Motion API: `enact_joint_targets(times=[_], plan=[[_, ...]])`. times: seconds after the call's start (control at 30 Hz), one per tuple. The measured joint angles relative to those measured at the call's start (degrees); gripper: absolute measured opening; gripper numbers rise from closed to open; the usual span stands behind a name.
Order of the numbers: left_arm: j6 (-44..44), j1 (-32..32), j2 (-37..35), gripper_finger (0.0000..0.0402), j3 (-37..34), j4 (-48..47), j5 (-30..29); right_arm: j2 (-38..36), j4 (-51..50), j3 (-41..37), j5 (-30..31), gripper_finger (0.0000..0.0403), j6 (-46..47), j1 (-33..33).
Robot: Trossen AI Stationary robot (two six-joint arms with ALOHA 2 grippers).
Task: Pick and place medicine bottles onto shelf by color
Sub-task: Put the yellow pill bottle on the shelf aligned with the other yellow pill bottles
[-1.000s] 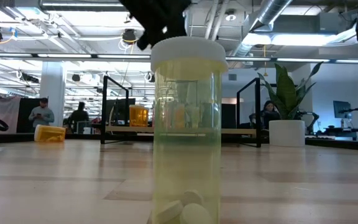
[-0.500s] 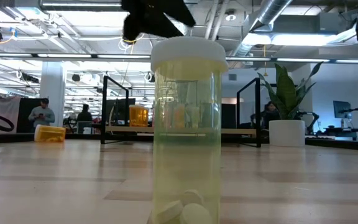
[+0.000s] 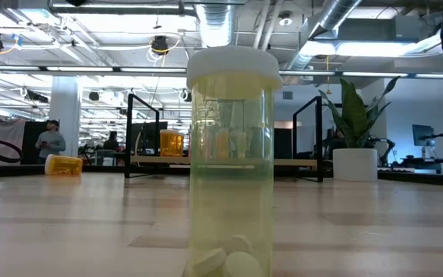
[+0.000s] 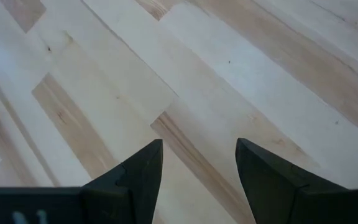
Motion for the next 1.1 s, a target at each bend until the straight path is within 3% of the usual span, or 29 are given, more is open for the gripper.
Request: enact_joint_targets(times=[0.2, 0.47, 0.67, 0.8, 1.1], plan=[[-4.54, -4.47, 4.12, 0.0183, 0.20, 4.63, 1.18, -0.02, 1.16, 0.02, -0.06, 0.0225, 0.02, -0.34], [5.17, -4.37, 12.51, 0.0183, 4.26, 8.20, -2.38, 0.00, 1.59, 0.02, -0.06, 0.0225, 0.00, -0.68], [14.76, -3.11, 18.49, 0.0183, 7.78, 11.11, -0.07, 0.00, 1.56, 0.02, -0.12, 0.0225, 0.00, -0.72], [15.56, -3.11, 20.39, 0.0183, 9.27, 9.89, -2.13, 0.00, 1.55, 0.02, -0.14, 0.0225, 0.00, -1.02], [16.57, -2.27, 23.05, 0.0183, 9.16, 11.12, -0.36, 0.00, 1.57, 0.02, -0.12, 0.0225, 0.00, -1.05]])
